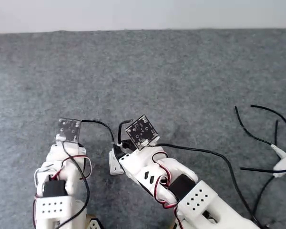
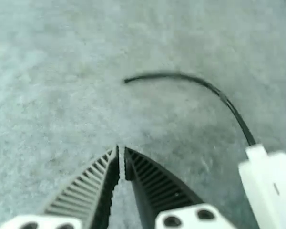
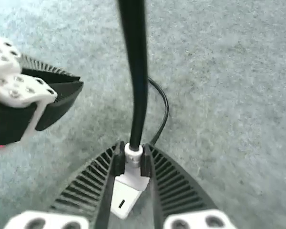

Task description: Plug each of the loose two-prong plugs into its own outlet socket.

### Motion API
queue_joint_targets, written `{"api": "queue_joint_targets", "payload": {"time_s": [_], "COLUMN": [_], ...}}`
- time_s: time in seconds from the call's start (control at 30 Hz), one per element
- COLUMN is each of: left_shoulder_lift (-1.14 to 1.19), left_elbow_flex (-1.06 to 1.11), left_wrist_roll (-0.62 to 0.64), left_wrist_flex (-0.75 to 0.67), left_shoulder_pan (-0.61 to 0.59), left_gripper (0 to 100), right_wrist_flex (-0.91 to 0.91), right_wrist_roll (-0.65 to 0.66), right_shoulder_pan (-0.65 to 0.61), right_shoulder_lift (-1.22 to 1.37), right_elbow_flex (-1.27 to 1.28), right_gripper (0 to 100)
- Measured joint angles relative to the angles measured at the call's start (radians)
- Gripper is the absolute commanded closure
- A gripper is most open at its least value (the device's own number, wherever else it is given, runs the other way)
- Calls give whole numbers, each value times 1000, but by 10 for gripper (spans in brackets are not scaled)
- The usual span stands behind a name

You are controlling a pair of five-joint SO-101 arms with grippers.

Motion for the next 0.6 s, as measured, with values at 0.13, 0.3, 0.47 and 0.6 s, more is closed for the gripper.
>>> {"api": "queue_joint_targets", "payload": {"time_s": [0.13, 0.3, 0.47, 0.6], "left_shoulder_lift": [-166, -345, -437, -439], "left_elbow_flex": [74, 87, 87, 87], "left_wrist_roll": [20, 37, 72, 74], "left_wrist_flex": [-2, 80, 140, 140], "left_shoulder_pan": [-11, -9, -37, -43], "left_gripper": [987, 987, 987, 987], "right_wrist_flex": [-77, -163, -184, -193], "right_wrist_roll": [-21, -21, -25, -26], "right_shoulder_pan": [2, 0, 0, 3], "right_shoulder_lift": [5, 132, 322, 404], "right_elbow_flex": [28, 28, -26, -75], "right_gripper": [991, 991, 991, 991]}}
